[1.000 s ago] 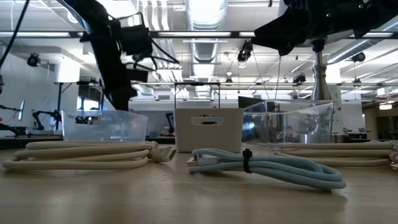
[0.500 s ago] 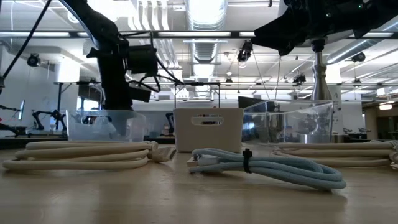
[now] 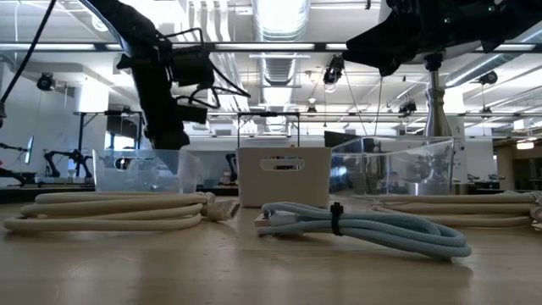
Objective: Pick & Place USB Port
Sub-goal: Put the white charger cable into the left transparent bin
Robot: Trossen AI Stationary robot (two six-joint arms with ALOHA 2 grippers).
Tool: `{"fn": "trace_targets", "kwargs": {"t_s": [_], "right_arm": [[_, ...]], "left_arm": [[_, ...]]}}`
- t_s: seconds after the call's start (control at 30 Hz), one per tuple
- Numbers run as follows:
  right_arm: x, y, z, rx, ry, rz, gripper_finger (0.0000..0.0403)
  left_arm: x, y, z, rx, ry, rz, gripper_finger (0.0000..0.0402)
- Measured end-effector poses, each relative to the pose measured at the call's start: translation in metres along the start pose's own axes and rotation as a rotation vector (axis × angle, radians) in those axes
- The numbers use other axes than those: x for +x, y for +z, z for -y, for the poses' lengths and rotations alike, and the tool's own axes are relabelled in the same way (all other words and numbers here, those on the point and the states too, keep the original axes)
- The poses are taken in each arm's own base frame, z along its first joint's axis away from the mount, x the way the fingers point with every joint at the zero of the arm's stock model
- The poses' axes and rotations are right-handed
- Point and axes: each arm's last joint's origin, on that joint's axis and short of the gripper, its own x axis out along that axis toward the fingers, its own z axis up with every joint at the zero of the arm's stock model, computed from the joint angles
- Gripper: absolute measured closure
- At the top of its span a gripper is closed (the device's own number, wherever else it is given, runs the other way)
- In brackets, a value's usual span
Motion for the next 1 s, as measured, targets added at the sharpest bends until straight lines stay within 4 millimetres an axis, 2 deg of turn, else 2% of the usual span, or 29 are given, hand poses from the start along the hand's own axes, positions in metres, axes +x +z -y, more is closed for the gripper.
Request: {"fn": "trace_targets", "kwargs": {"t_s": [0.17,0.37,0.63,0.77,1.0], "right_arm": [[0.0,-0.002,0.0,0.021,0.001,-0.023,0.0207],[0.0,-0.004,0.0,0.043,0.002,-0.133,0.0207],[-0.007,-0.01,-0.001,0.242,-0.034,-0.402,0.0207],[-0.011,-0.017,-0.006,0.277,-0.032,-0.502,0.0207],[-0.017,-0.024,-0.02,0.324,0.0,-0.596,0.0213]], "left_arm": [[-0.019,0.004,-0.004,-0.024,-0.011,0.076,0.0275],[-0.059,0.007,-0.013,-0.108,-0.042,0.232,0.0289],[-0.104,0.0,-0.016,-0.178,-0.182,0.427,0.0305],[-0.116,0.0,-0.008,-0.157,-0.278,0.515,0.031],[-0.125,0.002,0.01,-0.079,-0.362,0.582,0.0316]]}}
